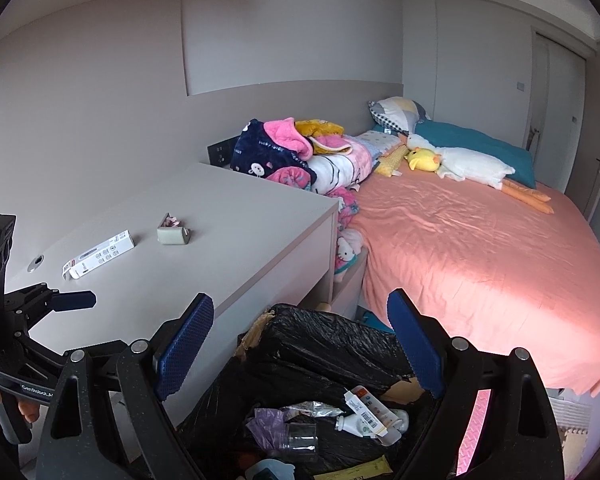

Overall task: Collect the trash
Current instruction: 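Move both open tools back over the desk toward the remaining trash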

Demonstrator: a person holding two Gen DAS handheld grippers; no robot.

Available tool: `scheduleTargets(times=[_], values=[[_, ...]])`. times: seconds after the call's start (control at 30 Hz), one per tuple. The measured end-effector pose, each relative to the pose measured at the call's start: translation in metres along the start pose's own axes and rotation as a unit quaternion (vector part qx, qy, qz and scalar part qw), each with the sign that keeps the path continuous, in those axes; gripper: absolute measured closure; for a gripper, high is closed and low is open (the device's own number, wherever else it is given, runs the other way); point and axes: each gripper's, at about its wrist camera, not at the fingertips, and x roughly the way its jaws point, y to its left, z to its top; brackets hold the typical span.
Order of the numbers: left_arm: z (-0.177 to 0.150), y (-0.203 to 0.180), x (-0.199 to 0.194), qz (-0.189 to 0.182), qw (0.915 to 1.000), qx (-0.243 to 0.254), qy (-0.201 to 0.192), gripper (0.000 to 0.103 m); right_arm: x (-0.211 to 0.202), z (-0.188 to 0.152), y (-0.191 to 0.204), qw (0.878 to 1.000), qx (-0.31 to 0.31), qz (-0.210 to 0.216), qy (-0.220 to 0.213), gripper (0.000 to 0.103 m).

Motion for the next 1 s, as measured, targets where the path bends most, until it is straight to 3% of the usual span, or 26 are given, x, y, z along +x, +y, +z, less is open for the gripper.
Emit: scheduleTargets(times=[1.0], values=[[0.0, 0.129, -0.001, 0.076, 0.9959, -0.049, -0.001, 0.006, 0.101, 0.025, 0.102, 0.995, -0.051, 0.069, 0.049, 0.014]])
